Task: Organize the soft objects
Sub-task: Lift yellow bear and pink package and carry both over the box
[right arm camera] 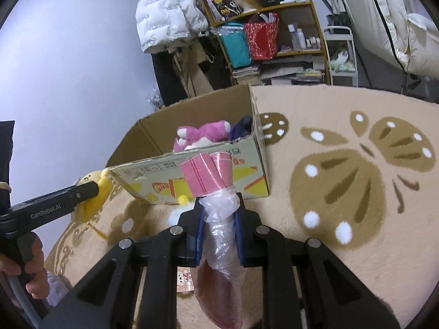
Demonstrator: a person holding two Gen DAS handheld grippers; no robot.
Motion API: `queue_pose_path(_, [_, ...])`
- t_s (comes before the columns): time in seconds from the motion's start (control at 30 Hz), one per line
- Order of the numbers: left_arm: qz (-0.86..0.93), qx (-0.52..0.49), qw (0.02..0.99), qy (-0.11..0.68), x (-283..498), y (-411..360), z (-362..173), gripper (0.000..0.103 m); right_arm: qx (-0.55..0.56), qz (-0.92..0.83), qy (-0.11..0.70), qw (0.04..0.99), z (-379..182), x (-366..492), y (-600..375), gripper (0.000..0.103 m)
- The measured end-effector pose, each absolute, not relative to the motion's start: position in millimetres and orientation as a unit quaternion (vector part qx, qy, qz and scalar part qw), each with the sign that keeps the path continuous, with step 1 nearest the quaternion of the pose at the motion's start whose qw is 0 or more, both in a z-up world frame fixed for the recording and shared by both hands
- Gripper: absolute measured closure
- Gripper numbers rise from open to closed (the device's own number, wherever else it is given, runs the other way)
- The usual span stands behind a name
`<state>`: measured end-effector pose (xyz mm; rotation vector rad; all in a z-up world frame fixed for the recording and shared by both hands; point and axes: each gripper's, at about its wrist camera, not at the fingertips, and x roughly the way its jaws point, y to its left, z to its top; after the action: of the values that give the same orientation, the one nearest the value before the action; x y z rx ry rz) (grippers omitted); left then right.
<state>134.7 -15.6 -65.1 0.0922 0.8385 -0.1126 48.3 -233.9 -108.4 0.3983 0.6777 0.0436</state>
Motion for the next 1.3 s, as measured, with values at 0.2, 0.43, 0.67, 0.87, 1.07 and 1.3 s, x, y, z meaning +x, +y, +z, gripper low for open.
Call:
queue_pose_path(0.2, [-0.056,0.031,0.921,0.384,127.6,-7.1,-46.9,0.05,0.184,0.026,0.303,0.935,-90.7,40.0,-233.0,0.083])
queue_pose_path(0.43, [-0.055,0.041,0.937,0.343,123.5,-7.0,-18.2,0.05,0.186,0.042,0.28,0.941,-75.9,41.8,-234.4,0.083])
queue_pose_path(0.67, [-0.049,0.047,0.947,0.314,130.9,-7.4,2.0,0.05,0.175,0.049,0.251,0.951,-55.1,48.7,-238.4,0.083])
queue_pose_path(0.87, [-0.052,0.059,0.951,0.299,144.0,-14.3,19.2,0.05,0.157,0.056,0.233,0.958,-36.8,65.4,-237.5,0.083])
queue_pose_path(1.07, [-0.057,0.062,0.955,0.286,162.6,-20.9,34.4,0.05,0.156,0.062,0.226,0.959,-24.7,97.6,-240.3,0.083])
queue_pose_path(1.3, [-0.052,0.071,0.955,0.282,193.1,-28.3,35.7,0.05,0.161,0.067,0.238,0.955,-21.2,134.5,-243.4,0.083])
